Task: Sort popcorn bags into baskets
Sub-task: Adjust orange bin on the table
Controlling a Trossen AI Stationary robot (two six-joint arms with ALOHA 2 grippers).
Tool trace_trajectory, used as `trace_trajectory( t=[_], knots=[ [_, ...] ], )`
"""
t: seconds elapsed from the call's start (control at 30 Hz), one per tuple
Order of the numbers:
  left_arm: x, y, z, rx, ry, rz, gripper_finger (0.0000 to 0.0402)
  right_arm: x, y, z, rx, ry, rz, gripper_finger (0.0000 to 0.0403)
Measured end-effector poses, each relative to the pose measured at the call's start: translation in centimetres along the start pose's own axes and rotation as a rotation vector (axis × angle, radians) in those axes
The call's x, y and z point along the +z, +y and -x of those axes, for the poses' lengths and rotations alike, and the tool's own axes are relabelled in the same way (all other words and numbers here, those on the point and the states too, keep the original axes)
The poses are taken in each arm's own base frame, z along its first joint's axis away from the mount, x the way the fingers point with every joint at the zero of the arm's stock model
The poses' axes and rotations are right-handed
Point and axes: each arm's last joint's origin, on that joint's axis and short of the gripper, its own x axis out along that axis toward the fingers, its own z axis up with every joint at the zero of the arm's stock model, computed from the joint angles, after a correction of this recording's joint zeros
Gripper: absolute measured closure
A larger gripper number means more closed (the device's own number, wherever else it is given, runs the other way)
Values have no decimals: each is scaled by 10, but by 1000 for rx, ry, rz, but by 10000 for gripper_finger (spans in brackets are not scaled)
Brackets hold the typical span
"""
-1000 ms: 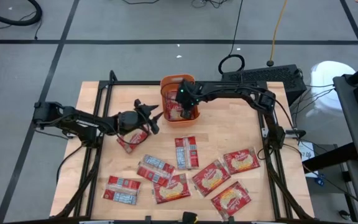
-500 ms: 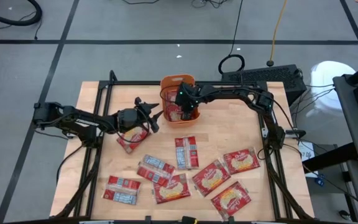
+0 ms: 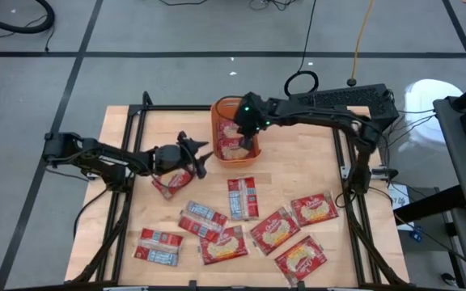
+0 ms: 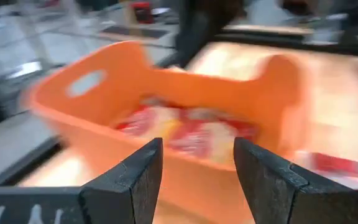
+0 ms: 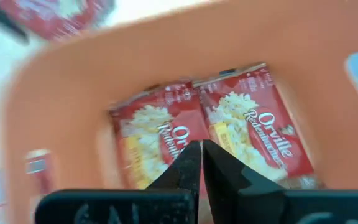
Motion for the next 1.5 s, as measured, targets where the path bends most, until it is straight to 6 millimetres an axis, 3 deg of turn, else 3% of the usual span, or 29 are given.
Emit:
trace_trajectory(
  t=[0.13, 0.33, 0.43, 0.63, 0.8, 1.2, 1.5],
  knots=[
    [3, -22, 8, -238, -40, -11, 202, -3, 19, 36, 22, -16, 11, 392],
    [-8, -52, 12, -328, -18, -63, 202, -42, 64, 69, 35, -224, 16, 392],
    [-17, -56, 3, -264, 29, -85, 202, -69, 84, 69, -77, -343, -38, 392],
    [-22, -56, -34, -171, 70, -177, 202, -112, 109, 55, -188, -391, -88, 392],
    [-22, -54, -56, -97, 84, -206, 202, -132, 116, 45, -173, -372, -57, 392],
    [-28, -44, -56, 21, 132, -227, 202, -180, 111, 25, -155, -418, -127, 392],
    [-26, -52, -50, -7, 132, -222, 202, -182, 95, 21, -278, -432, -163, 392]
  ],
)
